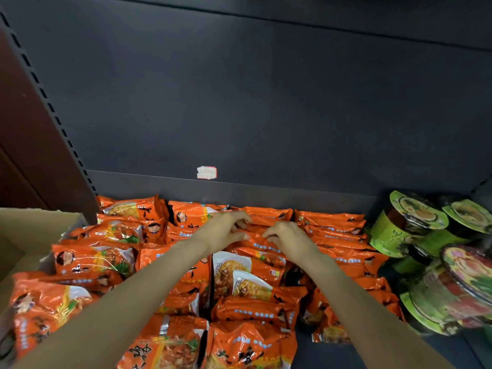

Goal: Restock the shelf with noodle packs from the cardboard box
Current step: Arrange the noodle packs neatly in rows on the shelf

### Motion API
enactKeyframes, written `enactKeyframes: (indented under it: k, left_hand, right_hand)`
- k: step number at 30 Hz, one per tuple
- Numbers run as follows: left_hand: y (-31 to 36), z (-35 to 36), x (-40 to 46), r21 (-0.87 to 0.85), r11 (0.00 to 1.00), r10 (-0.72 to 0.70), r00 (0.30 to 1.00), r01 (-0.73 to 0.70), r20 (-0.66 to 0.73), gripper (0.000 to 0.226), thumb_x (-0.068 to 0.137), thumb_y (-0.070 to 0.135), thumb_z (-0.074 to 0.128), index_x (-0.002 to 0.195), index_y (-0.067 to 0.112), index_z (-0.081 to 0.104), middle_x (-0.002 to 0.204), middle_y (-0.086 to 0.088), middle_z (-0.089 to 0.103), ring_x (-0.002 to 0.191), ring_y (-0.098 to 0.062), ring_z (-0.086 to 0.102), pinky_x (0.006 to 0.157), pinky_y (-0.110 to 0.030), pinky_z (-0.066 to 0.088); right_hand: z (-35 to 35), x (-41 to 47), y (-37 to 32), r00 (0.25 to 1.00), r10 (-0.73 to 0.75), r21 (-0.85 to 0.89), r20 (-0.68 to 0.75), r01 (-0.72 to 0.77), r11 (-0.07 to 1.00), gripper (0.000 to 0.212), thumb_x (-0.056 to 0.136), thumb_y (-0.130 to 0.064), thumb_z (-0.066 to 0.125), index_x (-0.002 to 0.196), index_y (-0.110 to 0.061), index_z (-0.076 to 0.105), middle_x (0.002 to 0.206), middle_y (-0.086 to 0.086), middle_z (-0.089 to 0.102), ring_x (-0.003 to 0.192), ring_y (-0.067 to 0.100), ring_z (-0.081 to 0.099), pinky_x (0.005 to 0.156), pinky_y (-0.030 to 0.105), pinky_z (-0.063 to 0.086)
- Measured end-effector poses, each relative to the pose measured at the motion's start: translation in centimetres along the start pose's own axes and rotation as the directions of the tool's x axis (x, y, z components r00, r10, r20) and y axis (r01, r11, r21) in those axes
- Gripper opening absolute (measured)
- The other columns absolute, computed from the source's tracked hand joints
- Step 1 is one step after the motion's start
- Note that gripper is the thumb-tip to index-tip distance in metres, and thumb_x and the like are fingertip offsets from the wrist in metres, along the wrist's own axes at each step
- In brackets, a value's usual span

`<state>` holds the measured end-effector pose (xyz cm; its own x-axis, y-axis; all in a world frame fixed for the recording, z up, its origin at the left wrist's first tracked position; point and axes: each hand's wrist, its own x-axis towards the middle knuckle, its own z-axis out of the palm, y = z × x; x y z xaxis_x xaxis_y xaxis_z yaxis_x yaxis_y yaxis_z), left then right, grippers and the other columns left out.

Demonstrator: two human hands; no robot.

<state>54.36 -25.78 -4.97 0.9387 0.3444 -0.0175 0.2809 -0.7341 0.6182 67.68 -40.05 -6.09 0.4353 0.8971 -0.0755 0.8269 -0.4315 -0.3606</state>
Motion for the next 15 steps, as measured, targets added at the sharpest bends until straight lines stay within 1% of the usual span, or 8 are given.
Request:
enactKeyframes:
  k: [2,3,4,5,7,9,13,15]
  left_hand:
    - [0.0,0.0,0.3,0.085,0.996,0.005,1.0,-0.006,0.017,0.02,0.089,0.017,0.062,0.109,0.019,0.065,0.109,0.002,0.065,0.096,-0.013,0.059,0.085,-0.022,0.046]
    - [-0.1,0.1,0.3,0.117,0.993,-0.009,0.999,0.005,0.035,0.018,0.089,0.015,0.061,0.106,0.019,0.066,0.11,0.001,0.066,0.1,-0.015,0.06,0.089,-0.026,0.047]
    - [-0.3,0.2,0.3,0.141,0.99,-0.021,0.998,0.013,0.058,0.019,0.09,0.014,0.061,0.106,0.02,0.067,0.113,0.001,0.065,0.105,-0.016,0.059,0.093,-0.029,0.047]
    - [-0.4,0.3,0.3,0.159,0.987,-0.029,0.996,0.016,0.079,0.02,0.09,0.013,0.06,0.108,0.02,0.067,0.116,0.001,0.065,0.109,-0.017,0.058,0.097,-0.032,0.046]
    - [-0.6,0.5,0.3,0.192,0.981,-0.041,0.994,0.021,0.099,0.023,0.091,0.013,0.059,0.112,0.02,0.067,0.121,0.0,0.062,0.114,-0.018,0.056,0.101,-0.035,0.044]
    - [-0.6,0.5,0.5,0.232,0.972,-0.047,0.996,0.03,0.072,0.024,0.091,0.016,0.058,0.113,0.02,0.067,0.123,0.0,0.061,0.116,-0.018,0.055,0.102,-0.035,0.043]
    - [-0.4,0.6,1.2,0.231,0.971,-0.062,0.998,0.059,0.005,0.022,0.09,0.014,0.06,0.109,0.018,0.07,0.119,0.0,0.064,0.111,-0.016,0.057,0.099,-0.029,0.045]
    - [-0.2,0.9,1.3,0.223,0.973,-0.059,0.998,0.062,-0.018,0.019,0.089,0.011,0.06,0.104,0.016,0.072,0.115,-0.001,0.066,0.108,-0.016,0.059,0.096,-0.026,0.045]
  right_hand:
    - [-0.5,0.1,0.3,0.999,0.035,0.05,-0.032,-0.033,0.998,0.029,0.091,-0.012,0.058,0.119,-0.019,0.064,0.117,0.003,0.062,0.107,0.017,0.058,0.093,0.03,0.047]
    - [-0.7,-0.1,0.6,0.994,0.068,0.042,-0.091,-0.064,0.997,0.029,0.091,-0.013,0.058,0.118,-0.019,0.064,0.117,0.002,0.06,0.109,0.017,0.057,0.093,0.031,0.046]
    - [-0.9,-0.3,1.2,0.983,0.097,0.003,-0.156,-0.097,0.995,0.028,0.091,-0.013,0.058,0.117,-0.019,0.063,0.117,0.002,0.059,0.111,0.018,0.055,0.093,0.032,0.046]
    - [-1.0,-0.6,1.6,0.974,0.12,-0.047,-0.192,-0.131,0.99,0.027,0.091,-0.014,0.058,0.117,-0.019,0.063,0.117,0.002,0.058,0.112,0.019,0.054,0.094,0.033,0.046]
    - [-1.0,-0.9,2.0,0.973,0.149,-0.127,-0.174,-0.172,0.977,0.025,0.092,-0.018,0.058,0.116,-0.02,0.062,0.117,0.002,0.058,0.112,0.02,0.054,0.092,0.034,0.047]
    - [-0.9,-0.7,1.8,0.974,0.171,-0.15,-0.146,-0.192,0.97,0.024,0.092,-0.019,0.057,0.115,-0.022,0.064,0.117,0.001,0.059,0.111,0.02,0.056,0.09,0.034,0.049]
    - [-1.3,0.5,1.3,0.961,0.237,-0.163,-0.144,-0.259,0.952,0.021,0.09,-0.014,0.057,0.107,-0.019,0.067,0.112,0.002,0.064,0.105,0.02,0.06,0.087,0.032,0.049]
    - [-1.3,0.8,1.1,0.964,0.233,-0.195,-0.127,-0.254,0.947,0.019,0.088,-0.009,0.056,0.101,-0.017,0.068,0.107,0.003,0.064,0.1,0.022,0.062,0.083,0.032,0.049]
